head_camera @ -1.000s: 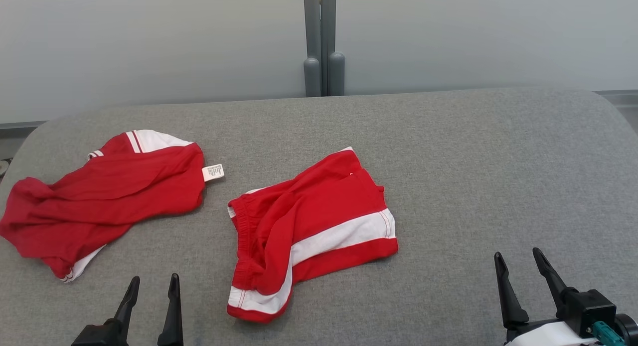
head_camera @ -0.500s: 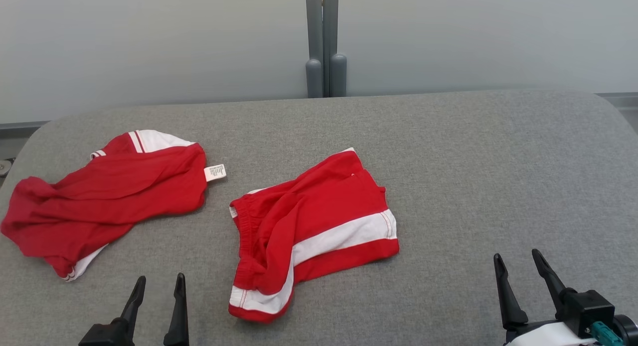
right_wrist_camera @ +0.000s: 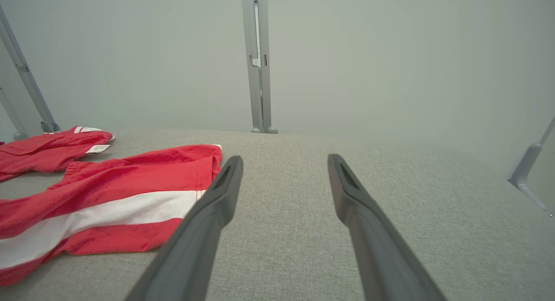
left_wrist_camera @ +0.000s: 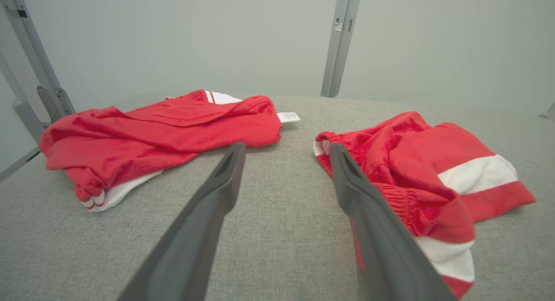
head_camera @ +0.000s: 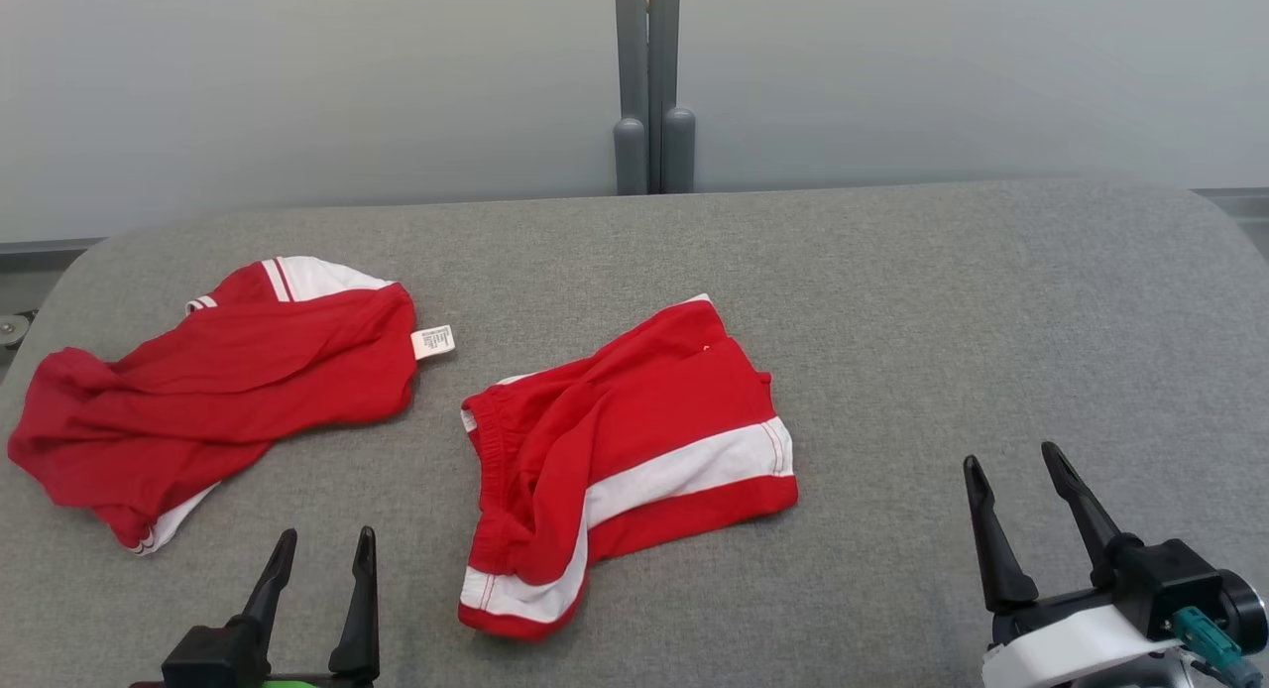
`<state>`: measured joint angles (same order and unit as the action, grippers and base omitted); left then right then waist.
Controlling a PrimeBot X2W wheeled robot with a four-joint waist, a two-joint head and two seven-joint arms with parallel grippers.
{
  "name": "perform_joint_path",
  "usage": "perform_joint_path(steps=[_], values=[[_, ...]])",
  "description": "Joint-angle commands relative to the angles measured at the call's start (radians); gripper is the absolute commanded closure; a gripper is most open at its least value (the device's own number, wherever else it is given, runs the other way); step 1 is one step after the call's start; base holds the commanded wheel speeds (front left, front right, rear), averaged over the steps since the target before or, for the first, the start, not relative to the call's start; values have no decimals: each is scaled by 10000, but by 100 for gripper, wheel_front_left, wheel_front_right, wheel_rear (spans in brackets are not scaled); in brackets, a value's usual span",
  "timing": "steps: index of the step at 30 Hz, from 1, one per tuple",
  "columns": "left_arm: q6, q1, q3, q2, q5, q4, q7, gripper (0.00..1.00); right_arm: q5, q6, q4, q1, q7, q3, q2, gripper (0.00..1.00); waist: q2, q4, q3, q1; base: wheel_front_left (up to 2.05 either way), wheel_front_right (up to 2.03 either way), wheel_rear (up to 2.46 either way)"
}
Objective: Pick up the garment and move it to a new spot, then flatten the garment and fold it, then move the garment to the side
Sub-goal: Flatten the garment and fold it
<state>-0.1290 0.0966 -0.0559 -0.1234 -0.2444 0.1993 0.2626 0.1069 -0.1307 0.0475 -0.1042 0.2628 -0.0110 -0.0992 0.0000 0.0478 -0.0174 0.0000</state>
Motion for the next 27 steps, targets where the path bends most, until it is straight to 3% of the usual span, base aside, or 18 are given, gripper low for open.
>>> perform_joint_path(steps=[1,4,7,14,19,22,27], values=[[-30,-110,-6,-97,71,36,31,0,18,-1,-71,162,32,-74,-62,0,0,6,13,0,0,0,0],[-21,-300,-51,-175,29,160,-290,0,84,-1,-3,382,32,-345,-209,0,0,11,68,0,0,0,0],[58,-416,-107,-94,-247,-101,-1279,0,73,-1,491,787,-17,-733,-429,0,0,12,209,0,0,0,0],[116,-677,-568,-92,-836,-1814,-4265,0,536,4,1240,2831,-2354,-2345,-1161,0,0,79,1006,0,0,0,0],[370,-547,-739,-59,-1119,-2970,-5806,0,748,3,1709,3962,-3833,-3390,-1519,0,0,219,1427,0,0,0,0],[453,-272,-906,-62,-1396,-3420,-6651,0,1044,6,2189,4445,-4398,-4202,-1553,0,0,338,1638,0,0,0,0],[392,-83,-1125,-260,-1441,-3458,-7268,0,1054,6,2638,4585,-4307,-4452,-1415,0,0,462,1785,0,0,0,0]])
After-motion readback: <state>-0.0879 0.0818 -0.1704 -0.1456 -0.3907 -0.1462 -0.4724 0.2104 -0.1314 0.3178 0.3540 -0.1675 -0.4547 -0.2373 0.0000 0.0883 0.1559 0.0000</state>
